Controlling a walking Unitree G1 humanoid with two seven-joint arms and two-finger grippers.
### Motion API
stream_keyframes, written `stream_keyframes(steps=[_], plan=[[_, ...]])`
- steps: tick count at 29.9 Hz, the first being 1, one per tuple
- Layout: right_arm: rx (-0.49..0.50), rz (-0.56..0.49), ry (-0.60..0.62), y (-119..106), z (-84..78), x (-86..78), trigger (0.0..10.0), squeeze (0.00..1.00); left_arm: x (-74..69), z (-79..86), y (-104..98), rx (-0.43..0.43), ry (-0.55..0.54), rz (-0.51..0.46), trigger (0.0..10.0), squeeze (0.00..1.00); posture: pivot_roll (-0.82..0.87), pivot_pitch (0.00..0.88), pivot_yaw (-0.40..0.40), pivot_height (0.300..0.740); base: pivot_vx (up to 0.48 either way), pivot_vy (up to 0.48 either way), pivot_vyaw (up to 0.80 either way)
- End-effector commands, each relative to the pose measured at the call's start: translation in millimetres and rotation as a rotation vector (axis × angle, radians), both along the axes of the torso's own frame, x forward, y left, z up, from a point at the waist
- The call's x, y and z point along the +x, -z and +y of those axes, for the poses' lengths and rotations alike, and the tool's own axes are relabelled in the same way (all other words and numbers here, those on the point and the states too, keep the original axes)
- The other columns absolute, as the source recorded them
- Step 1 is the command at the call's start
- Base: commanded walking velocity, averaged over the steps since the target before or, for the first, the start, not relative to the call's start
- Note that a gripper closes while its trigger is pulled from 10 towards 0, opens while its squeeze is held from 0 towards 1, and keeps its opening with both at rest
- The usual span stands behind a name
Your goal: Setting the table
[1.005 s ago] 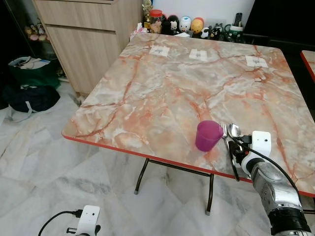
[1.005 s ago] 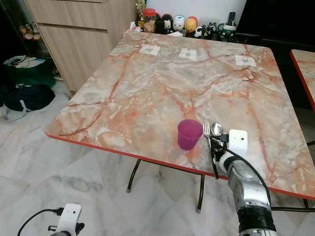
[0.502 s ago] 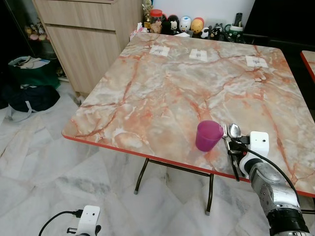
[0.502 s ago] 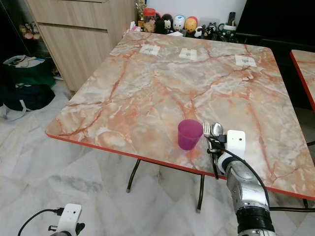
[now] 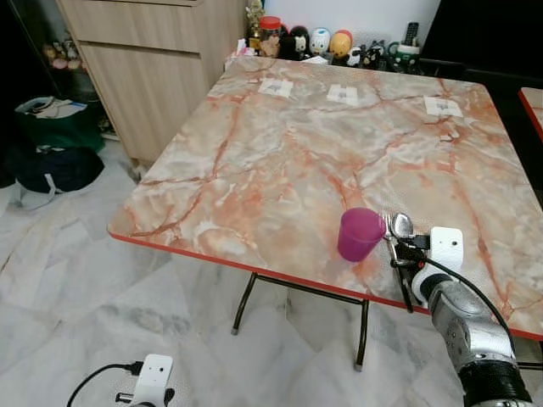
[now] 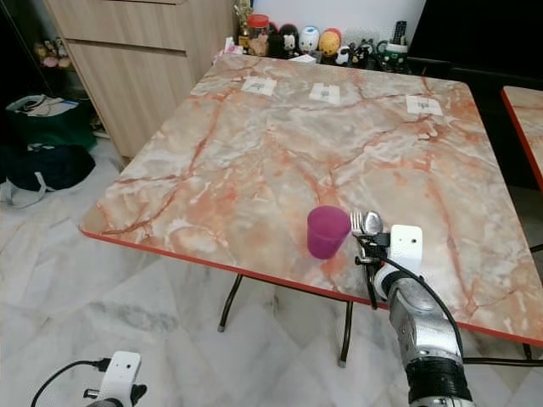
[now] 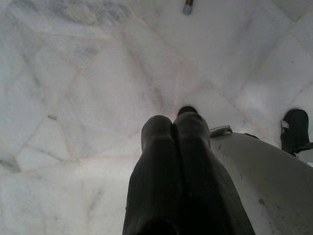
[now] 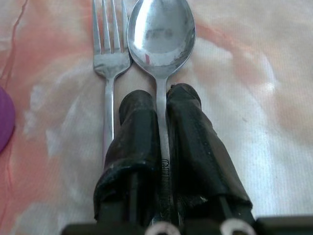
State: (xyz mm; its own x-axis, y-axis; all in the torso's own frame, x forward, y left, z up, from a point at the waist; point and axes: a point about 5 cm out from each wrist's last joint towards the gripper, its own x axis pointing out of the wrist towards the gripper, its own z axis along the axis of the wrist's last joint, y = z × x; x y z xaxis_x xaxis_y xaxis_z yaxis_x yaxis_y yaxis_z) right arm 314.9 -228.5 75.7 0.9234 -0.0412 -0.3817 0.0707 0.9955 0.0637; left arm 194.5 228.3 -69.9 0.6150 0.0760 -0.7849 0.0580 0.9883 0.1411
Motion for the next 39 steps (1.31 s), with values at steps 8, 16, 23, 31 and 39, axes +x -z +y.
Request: stream_keyframes(steps=[8, 16, 23, 31, 39], plan=[[-0.047, -0.122, 0.085, -9.1, -5.0, -4.8, 10.0, 0.0, -6.8, 1.1, 3.7, -0.003, -0.009, 0.033, 10.0, 0.0, 0.1, 0.091, -0.034, 0.74, 0.0, 0.0, 0.0], [0.017, -0.258, 0.182, -22.6, -2.5, -3.8, 10.0, 0.0, -6.0, -0.1, 3.4, 0.002, 0.005, 0.028, 10.0, 0.0, 0.1, 0.076, -0.039, 0.74, 0.0, -0.197, 0.0], [0.027, -0.298, 0.193, -27.6, 1.2, -1.2, 10.0, 0.0, -5.6, -0.5, 3.3, 0.003, 0.008, 0.027, 10.0, 0.0, 0.1, 0.052, -0.041, 0.74, 0.0, -0.427, -0.18], [0.038, -0.325, 0.195, -28.0, 5.5, -0.5, 10.0, 0.0, -5.7, -0.9, 3.4, 0.005, 0.016, 0.026, 10.0, 0.0, 0.1, 0.027, -0.037, 0.74, 0.0, -0.429, -0.49], [0.045, -0.343, 0.183, -30.2, 11.0, 3.3, 10.0, 0.0, -4.5, -1.3, 2.8, 0.007, 0.024, 0.025, 10.0, 0.0, 0.1, 0.0, -0.026, 0.74, 0.0, -0.433, 0.0]])
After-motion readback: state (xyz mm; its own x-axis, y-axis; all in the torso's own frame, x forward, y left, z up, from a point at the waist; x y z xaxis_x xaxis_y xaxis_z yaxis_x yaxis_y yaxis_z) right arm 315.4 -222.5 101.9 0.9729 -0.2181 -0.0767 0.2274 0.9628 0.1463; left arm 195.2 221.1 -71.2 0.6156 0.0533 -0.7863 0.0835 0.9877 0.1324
